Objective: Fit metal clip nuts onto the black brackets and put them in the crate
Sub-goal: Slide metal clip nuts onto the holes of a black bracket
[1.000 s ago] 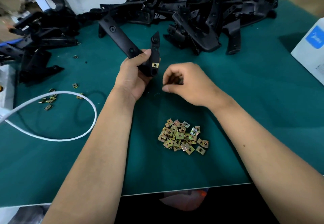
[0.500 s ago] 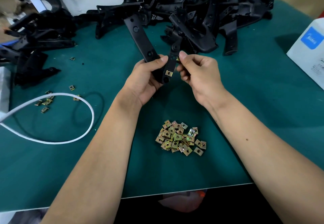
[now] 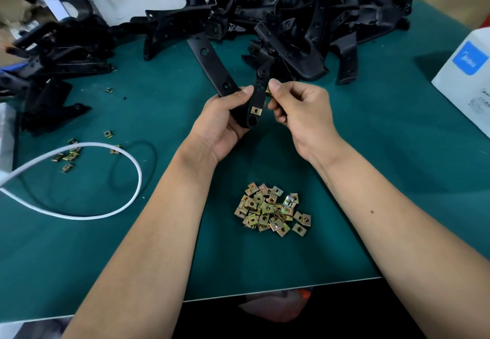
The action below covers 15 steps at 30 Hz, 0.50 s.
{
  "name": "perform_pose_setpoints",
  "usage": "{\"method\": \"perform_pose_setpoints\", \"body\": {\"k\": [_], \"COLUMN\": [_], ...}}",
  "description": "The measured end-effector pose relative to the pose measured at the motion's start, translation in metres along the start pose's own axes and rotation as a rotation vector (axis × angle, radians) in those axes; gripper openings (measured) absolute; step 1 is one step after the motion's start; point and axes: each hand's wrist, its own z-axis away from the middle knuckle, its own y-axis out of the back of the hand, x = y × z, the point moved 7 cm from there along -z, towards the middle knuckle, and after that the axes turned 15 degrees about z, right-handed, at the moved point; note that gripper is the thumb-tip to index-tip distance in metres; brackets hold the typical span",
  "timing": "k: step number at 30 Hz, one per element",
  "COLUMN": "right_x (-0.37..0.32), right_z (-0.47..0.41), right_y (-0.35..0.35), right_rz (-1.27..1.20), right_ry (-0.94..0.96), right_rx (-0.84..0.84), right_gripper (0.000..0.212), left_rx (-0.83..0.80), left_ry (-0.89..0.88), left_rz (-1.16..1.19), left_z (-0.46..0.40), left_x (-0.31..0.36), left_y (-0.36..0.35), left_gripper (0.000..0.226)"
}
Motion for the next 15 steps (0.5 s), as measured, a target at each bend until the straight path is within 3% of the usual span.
{"method": "perform_pose_setpoints", "body": {"k": [8, 15], "right_x": [-0.003, 0.0012], "right_z": [-0.0014, -0.0033], "right_y": [0.003, -0.0029], "right_rz": [0.101, -0.045], "right_ry": [0.057, -0.047], "right_rx": [-0.022, -0.136], "right_gripper": [0.026, 0.011], "left_rx": [0.018, 0.026], "left_ry": [0.019, 0.006], "left_rz": [-0.021, 0.023], "left_z": [0.0003, 0.0003], "left_x": [-0.0017, 0.001], "left_y": [0.0004, 0.0016], "left_gripper": [0.005, 0.011]}}
